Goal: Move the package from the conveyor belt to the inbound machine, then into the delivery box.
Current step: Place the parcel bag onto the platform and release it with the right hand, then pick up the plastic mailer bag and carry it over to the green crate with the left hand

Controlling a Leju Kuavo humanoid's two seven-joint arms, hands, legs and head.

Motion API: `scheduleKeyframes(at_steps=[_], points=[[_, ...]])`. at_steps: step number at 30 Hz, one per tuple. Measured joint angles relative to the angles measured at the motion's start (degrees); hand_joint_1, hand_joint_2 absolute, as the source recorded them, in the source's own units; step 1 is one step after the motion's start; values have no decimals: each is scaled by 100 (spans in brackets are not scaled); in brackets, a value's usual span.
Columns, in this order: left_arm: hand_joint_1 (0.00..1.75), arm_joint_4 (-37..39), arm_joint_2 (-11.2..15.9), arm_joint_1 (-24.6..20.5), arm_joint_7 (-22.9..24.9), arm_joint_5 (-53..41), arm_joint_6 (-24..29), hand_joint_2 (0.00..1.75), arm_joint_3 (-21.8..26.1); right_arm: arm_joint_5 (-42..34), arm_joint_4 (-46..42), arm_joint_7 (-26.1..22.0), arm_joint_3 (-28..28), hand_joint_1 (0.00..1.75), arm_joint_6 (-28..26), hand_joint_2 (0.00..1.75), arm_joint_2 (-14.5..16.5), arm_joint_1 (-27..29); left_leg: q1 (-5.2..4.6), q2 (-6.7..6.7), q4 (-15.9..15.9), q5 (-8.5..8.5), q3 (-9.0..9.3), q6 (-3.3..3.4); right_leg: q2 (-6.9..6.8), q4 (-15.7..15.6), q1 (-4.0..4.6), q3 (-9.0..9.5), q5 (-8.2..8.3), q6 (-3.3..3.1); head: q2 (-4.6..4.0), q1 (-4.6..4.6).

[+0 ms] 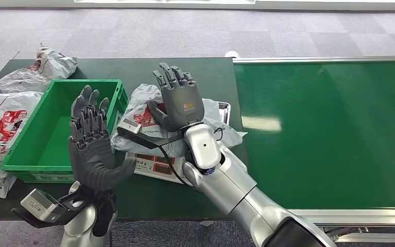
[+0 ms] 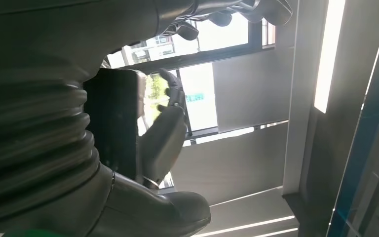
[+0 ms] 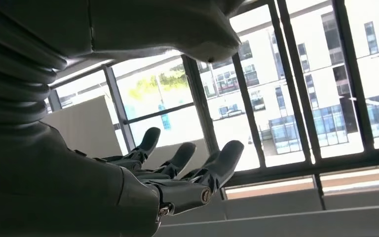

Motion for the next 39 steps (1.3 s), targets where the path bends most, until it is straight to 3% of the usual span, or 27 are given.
scheduleKeyframes(at_steps=[4,12,18,21,23,26,30,35,39], points=[[0,-21,2,46,11,-65,0,175,2,-822,-714,-607,-535,0,130,0,-57,324,0,0,0,-1,0,-1,-1,-1,0,-1,0,0,0,1],[0,10,2,50,36,-177,-10,175,3,-4122,-1858,-2259,-1584,0,556,0,-146,969,0,0,0,-2,0,-1,-8,-3,0,-1,0,0,0,0],[0,97,1,45,30,-199,-17,175,3,-6239,-2480,-2963,-2274,0,1317,0,-182,1331,-1,1,0,-2,1,-1,-7,-3,-1,-1,0,0,0,1],[0,144,-1,41,22,-277,-6,175,3,-6883,-2762,-3330,-2476,0,1606,0,-188,1471,-1,2,0,-2,1,-1,-7,-3,0,-2,0,0,0,1],[0,185,1,28,133,-621,136,175,3,-6974,-3037,-3677,-2536,0,1522,0,-190,1593,-1,1,0,-3,0,-2,-7,-3,0,-4,-1,0,0,1],[0,365,19,-50,655,-1878,691,175,3,-6568,-3681,-4143,-2530,0,981,0,-188,1836,-1,-3,0,-4,-2,-2,-9,-3,0,-3,-3,1,0,1],[0,784,58,-229,1157,-3106,1102,175,-8,-6129,-4491,-4226,-2414,0,581,0,-188,2112,-2,4,0,-10,0,-3,-5,-4,-1,-5,-4,0,0,0],[0,1811,150,-714,2244,-5403,1503,175,-129,-5682,-5111,-4415,-2123,0,286,0,-189,2339,-4,3,0,-9,2,-2,-11,-4,-2,-1,-3,-1,0,1],[0,2666,167,-1017,2541,-6282,1587,175,-217,-5494,-5272,-4365,-1821,0,112,0,-190,2371,-4,10,0,-7,6,-2,-1,-3,-2,-1,0,-4,0,1]])
